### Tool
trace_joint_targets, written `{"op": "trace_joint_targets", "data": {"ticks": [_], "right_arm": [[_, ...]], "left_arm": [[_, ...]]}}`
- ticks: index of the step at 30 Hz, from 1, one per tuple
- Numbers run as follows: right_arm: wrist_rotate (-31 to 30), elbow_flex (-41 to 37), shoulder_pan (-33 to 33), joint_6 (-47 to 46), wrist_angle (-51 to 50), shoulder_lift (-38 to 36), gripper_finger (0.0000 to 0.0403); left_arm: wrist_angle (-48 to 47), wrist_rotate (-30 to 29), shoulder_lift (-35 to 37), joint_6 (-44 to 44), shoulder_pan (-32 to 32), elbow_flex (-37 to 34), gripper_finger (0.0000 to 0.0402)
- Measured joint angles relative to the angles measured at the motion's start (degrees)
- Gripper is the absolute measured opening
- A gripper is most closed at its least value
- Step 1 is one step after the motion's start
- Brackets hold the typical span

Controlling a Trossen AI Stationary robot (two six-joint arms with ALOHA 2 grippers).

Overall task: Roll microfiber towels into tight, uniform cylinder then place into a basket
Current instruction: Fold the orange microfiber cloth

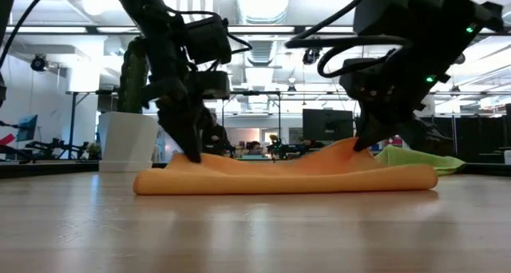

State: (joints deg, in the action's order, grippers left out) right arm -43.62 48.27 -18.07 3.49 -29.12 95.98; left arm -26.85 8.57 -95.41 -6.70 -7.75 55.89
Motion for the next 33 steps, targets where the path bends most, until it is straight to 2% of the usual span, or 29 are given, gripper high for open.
{"op": "trace_joint_targets", "data": {"ticks": [9,12,16,18,26,33], "right_arm": [[0.92,0.0,5.41,3.65,1.39,0.0,0.0009],[6.14,-0.09,7.36,5.27,2.89,0.0,0.0009],[12.17,-0.14,9.73,5.14,4.46,0.13,0.0009],[12.12,-0.26,10.41,4.29,4.24,0.13,0.0009],[12.04,-0.74,10.85,3.03,3.1,0.13,0.0009],[7.66,-0.93,10.85,-0.47,-1.19,0.07,0.0009]], "left_arm": [[-2.52,-1.62,0.1,1.83,1.83,-0.18,0.0001],[-2.21,-2.53,0.1,1.7,1.81,-0.49,0.0001],[-0.22,-7.95,0.1,1.4,1.81,-0.89,0.0001],[0.81,-9.48,0.1,1.38,1.81,-0.97,0.0001],[3.91,-9.68,0.1,-1.16,1.77,-0.89,0.0001],[2.32,-9.74,0.1,-1.2,1.77,-1.0,0.0001]]}}
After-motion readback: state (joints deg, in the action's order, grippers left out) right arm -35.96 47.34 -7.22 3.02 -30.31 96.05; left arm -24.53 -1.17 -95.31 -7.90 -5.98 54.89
